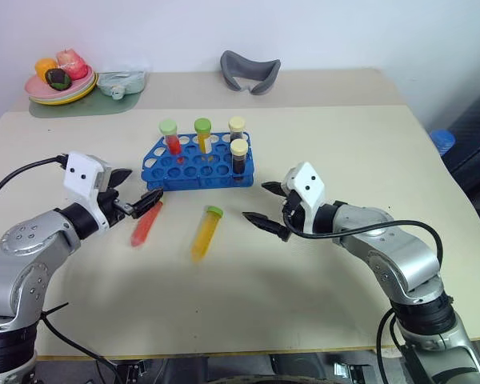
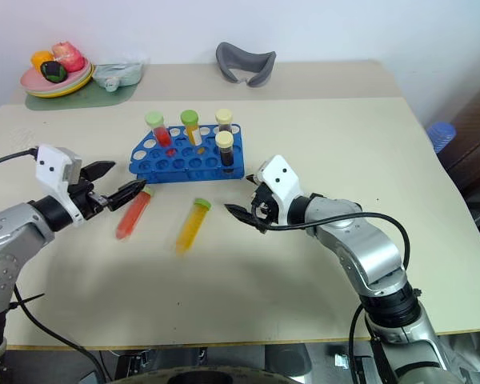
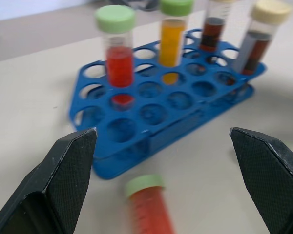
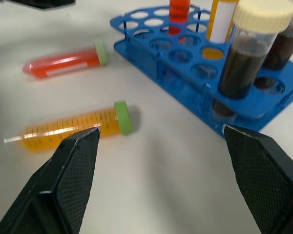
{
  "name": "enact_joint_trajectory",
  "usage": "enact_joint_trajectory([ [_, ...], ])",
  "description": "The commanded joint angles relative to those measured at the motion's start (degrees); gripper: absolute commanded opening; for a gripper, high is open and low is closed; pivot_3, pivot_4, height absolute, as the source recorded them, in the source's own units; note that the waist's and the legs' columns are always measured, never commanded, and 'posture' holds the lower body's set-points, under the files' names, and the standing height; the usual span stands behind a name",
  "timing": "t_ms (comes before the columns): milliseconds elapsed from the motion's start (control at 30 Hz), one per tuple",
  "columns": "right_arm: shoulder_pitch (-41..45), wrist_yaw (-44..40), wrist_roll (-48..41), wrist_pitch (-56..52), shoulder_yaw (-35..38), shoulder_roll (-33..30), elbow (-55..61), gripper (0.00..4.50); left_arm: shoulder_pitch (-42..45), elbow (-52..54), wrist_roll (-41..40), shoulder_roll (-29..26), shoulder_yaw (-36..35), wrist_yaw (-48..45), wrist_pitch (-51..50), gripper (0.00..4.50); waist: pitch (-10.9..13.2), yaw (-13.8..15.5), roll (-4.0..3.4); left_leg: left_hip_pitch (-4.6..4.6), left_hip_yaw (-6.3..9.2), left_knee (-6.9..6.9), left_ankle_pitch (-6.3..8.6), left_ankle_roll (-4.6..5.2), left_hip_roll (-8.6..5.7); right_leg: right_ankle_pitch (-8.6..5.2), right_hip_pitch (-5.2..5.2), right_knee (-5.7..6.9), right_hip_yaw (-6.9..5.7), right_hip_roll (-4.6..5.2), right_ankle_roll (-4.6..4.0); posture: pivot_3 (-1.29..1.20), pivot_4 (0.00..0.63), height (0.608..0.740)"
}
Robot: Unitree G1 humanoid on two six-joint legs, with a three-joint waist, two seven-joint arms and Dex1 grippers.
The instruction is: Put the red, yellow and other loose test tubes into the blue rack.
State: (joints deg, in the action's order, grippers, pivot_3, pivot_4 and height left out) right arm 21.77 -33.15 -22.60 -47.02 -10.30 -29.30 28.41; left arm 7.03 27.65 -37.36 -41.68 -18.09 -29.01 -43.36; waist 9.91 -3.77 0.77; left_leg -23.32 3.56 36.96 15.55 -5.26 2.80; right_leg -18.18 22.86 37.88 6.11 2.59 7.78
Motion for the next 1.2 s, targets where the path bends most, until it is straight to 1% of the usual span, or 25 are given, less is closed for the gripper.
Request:
enact_joint_trajectory([
  [33,-1.0,-0.8,0.7,2.1,0.6,-1.2,2.0,4.09,2.8,5.5,-3.1,0.1,2.7,2.4,-5.5,4.50,0.0,0.0,0.00,0.00,0.00,0.00,0.00,0.00,0.00,0.00,0.00,0.00,0.00,0.00,0.00,0.00,0.150,0.740],
  [133,-2.2,-2.3,1.1,3.9,1.3,-3.1,1.8,4.09,6.4,8.8,-4.2,0.2,7.1,6.2,-12.8,4.50,0.0,0.2,0.03,-0.01,0.00,0.02,0.00,0.00,-0.01,0.00,-0.01,-0.01,0.00,0.01,0.00,0.00,0.150,0.740],
  [200,-4.1,-5.5,0.4,6.3,3.2,-5.7,2.1,4.09,9.8,11.7,-4.2,-1.6,11.9,8.6,-20.6,4.50,0.0,0.2,0.03,-0.01,0.00,0.03,0.00,0.00,-0.01,0.00,-0.02,-0.01,0.00,0.00,0.00,0.00,0.150,0.740],
  [233,-5.1,-7.4,0.1,8.0,4.2,-7.1,2.3,4.09,12.0,12.4,-4.1,-1.5,13.4,10.5,-24.5,4.50,0.0,0.3,0.03,-0.01,0.00,0.02,0.01,0.02,-0.01,0.00,-0.02,-0.02,0.00,0.00,0.00,0.00,0.150,0.740],
  [300,-7.0,-11.5,-0.9,10.2,5.7,-10.4,2.8,4.09,17.6,11.3,-5.9,1.6,13.8,13.9,-35.3,4.50,0.0,0.6,0.04,-0.01,0.00,0.04,0.03,0.05,-0.03,0.00,-0.03,-0.02,0.00,0.00,0.01,0.00,0.150,0.740],
  [367,-8.8,-14.9,-1.9,11.6,6.7,-12.9,3.1,4.09,22.5,9.6,-7.1,5.1,13.5,15.3,-44.9,4.50,0.0,0.7,0.05,-0.01,0.01,0.07,0.03,0.06,-0.03,0.00,-0.05,-0.02,0.00,0.00,0.01,0.00,0.150,0.740],
  [400,-9.5,-16.2,-2.1,12.3,6.9,-13.9,3.1,4.09,24.8,8.0,-9.3,3.9,15.8,15.4,-47.5,4.50,0.0,0.6,0.08,-0.01,0.02,0.10,0.04,0.07,-0.04,0.00,-0.07,-0.01,0.00,-0.01,0.01,0.00,0.150,0.740],
  [433,-10.1,-17.0,-2.3,12.9,7.2,-14.6,3.0,4.09,26.7,6.6,-11.2,2.9,18.0,15.8,-48.7,4.50,0.0,0.4,0.09,0.00,0.01,0.10,0.05,0.08,-0.04,0.00,-0.06,-0.01,0.00,-0.03,0.01,0.00,0.150,0.740],
  [533,-10.6,-18.1,-2.4,13.6,7.5,-15.3,2.3,4.09,31.5,3.3,-16.0,1.1,24.0,20.7,-49.1,4.50,0.1,0.1,0.08,0.03,0.05,0.07,0.06,0.10,-0.03,0.00,-0.05,0.00,0.00,-0.05,0.01,0.00,0.150,0.740],
  [633,-11.4,-20.0,-3.3,13.5,8.0,-16.0,2.7,4.09,34.8,0.2,-20.8,1.1,27.9,26.4,-49.1,4.50,0.1,0.3,0.08,0.02,0.05,0.10,0.05,0.09,-0.03,0.00,-0.08,0.00,0.00,-0.02,0.01,0.00,0.150,0.740],
  [800,-12.7,-21.4,-3.7,14.4,8.9,-17.1,3.1,4.09,36.0,-3.9,-29.6,5.4,29.6,37.2,-49.1,4.50,0.1,1.0,0.08,0.01,0.04,0.12,0.05,0.09,-0.05,0.00,-0.08,-0.01,0.00,0.01,0.01,0.00,0.150,0.740],
  [933,-13.1,-21.1,-3.6,14.7,8.9,-16.9,3.1,4.09,35.7,-7.7,-35.0,8.9,30.3,46.5,-49.1,4.50,0.1,1.4,0.08,0.01,0.05,0.15,0.05,0.09,-0.05,0.00,-0.09,-0.01,0.00,0.02,0.01,0.00,0.150,0.740],
  [1067,-13.1,-20.9,-4.1,14.6,8.8,-16.6,3.5,4.09,36.2,-10.5,-37.8,10.9,30.7,53.9,-49.1,4.50,0.1,1.3,0.08,0.01,0.05,0.15,0.05,0.08,-0.06,0.00,-0.08,0.00,0.00,0.02,0.01,0.00,0.150,0.740],
  [1200,-13.3,-20.6,-4.2,14.8,8.8,-16.6,3.7,4.09,36.2,-12.3,-39.0,11.0,31.4,59.7,-49.1,4.50,0.0,1.3,0.09,0.01,0.05,0.15,0.04,0.07,-0.07,0.00,-0.09,0.00,0.00,0.03,0.01,0.00,0.150,0.740],
])
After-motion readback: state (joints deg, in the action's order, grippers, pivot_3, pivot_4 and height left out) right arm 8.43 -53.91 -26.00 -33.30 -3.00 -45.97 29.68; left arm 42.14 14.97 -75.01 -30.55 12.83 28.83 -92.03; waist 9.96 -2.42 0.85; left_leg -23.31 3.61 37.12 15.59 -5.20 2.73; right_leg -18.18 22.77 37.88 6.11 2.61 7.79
